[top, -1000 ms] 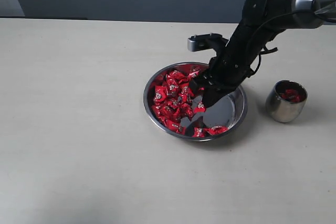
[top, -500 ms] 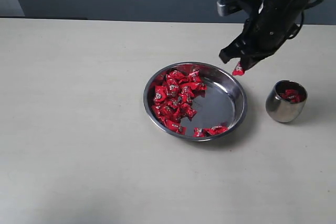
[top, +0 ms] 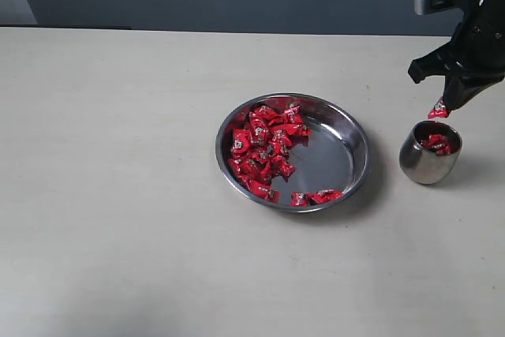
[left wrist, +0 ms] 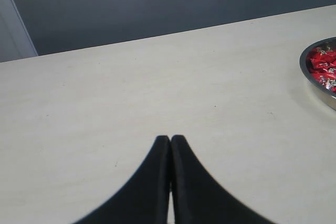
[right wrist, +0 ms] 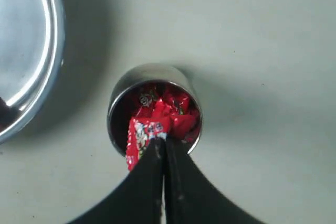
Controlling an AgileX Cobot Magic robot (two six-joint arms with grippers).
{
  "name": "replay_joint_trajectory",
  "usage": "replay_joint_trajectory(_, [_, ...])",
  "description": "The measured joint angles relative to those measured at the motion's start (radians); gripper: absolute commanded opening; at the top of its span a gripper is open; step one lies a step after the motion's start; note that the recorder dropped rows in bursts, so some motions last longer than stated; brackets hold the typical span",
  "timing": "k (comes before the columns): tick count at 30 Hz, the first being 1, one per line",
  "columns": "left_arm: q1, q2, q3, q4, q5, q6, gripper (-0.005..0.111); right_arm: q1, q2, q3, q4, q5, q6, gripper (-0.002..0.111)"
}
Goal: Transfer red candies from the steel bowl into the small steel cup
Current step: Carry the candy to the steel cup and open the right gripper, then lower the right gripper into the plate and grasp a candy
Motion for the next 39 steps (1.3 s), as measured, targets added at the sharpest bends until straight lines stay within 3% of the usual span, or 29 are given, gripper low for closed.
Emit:
replay_joint_trajectory(8, [0.000,0.000,0.000,0.000,0.000,0.000,0.000,-0.002,0.000,0.000,-0.019,0.009,0.002,-0.001])
replay_joint_trajectory(13, [0.000,0.000,0.000,0.000,0.000,0.000,0.000,-0.002,0.000,0.000,-0.037,0.009,0.002,0.026])
replay_joint_trajectory(23, [0.000,0.000,0.000,0.000,0.000,0.000,0.000,-0.002,0.000,0.000,-0.021,-0.028,0.002,0.027])
replay_joint_trajectory(29, [0.000,0.000,0.000,0.000,0.000,0.000,0.000,0.005,0.000,0.000,0.174,-0.055,-0.080,0.027])
replay_joint_trajectory(32, [0.000,0.000,0.000,0.000,0.000,0.000,0.000,0.045,0.000,0.000,0.280,-0.065,-0.152,0.027])
replay_joint_trajectory(39, [0.000,0.000,0.000,0.000,0.000,0.000,0.000,0.165,0.002,0.000,0.324,-0.131,-0.189,0.034])
